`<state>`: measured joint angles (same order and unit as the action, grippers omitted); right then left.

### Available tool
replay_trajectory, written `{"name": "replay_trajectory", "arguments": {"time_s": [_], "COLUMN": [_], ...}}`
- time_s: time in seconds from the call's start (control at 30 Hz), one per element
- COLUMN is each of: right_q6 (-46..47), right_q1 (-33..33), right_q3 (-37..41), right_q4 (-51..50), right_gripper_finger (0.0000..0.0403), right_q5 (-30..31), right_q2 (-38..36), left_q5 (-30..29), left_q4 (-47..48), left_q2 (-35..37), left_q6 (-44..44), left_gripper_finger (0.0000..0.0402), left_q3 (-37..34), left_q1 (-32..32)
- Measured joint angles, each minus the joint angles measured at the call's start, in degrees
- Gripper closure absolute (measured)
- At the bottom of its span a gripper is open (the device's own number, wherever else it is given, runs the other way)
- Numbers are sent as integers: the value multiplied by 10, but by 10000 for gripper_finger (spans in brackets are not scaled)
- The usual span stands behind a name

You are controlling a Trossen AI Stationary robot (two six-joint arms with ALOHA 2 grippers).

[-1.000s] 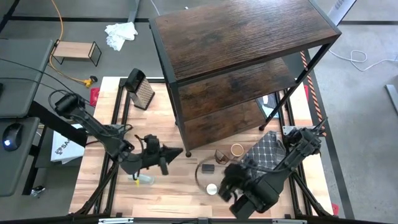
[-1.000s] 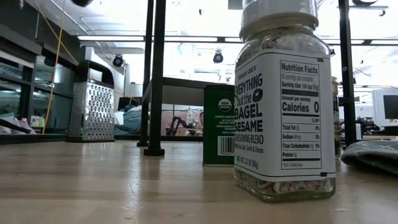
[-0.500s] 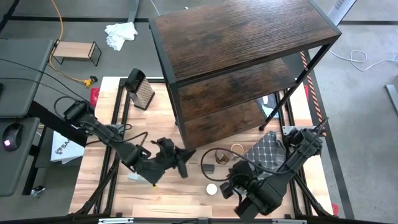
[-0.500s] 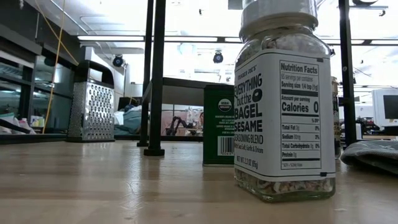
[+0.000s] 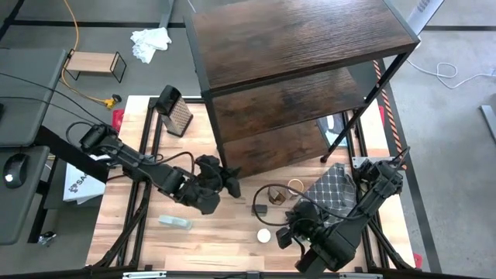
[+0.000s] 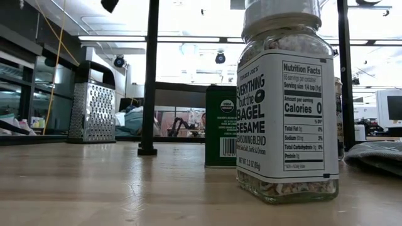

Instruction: Shelf spices

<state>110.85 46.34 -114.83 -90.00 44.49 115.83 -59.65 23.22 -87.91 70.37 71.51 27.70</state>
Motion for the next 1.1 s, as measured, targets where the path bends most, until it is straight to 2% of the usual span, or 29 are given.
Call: {"name": "replay_trajectory", "arguments": {"time_s": [0.27,0.47,0.77,0.87,1.0,1.1], "right_q6": [17,31,45,4,-82,-106], "right_q1": [6,5,9,21,36,42], "right_q3": [0,0,-2,-27,-54,-55], "right_q4": [0,0,-1,-1,0,0], "right_gripper_finger": [403,403,403,403,403,403], "right_q5": [4,10,14,13,-12,-38], "right_q2": [0,0,-1,-1,-3,-3], "left_q5": [-20,-39,-38,-11,77,118], "left_q4": [193,341,477,437,371,366], "left_q2": [44,66,99,110,126,137], "left_q6": [99,180,267,222,89,68], "left_gripper_finger": [402,402,402,402,402,401], "left_q3": [0,0,0,-1,-1,-1], "left_q1": [8,-17,-22,3,72,133]}}
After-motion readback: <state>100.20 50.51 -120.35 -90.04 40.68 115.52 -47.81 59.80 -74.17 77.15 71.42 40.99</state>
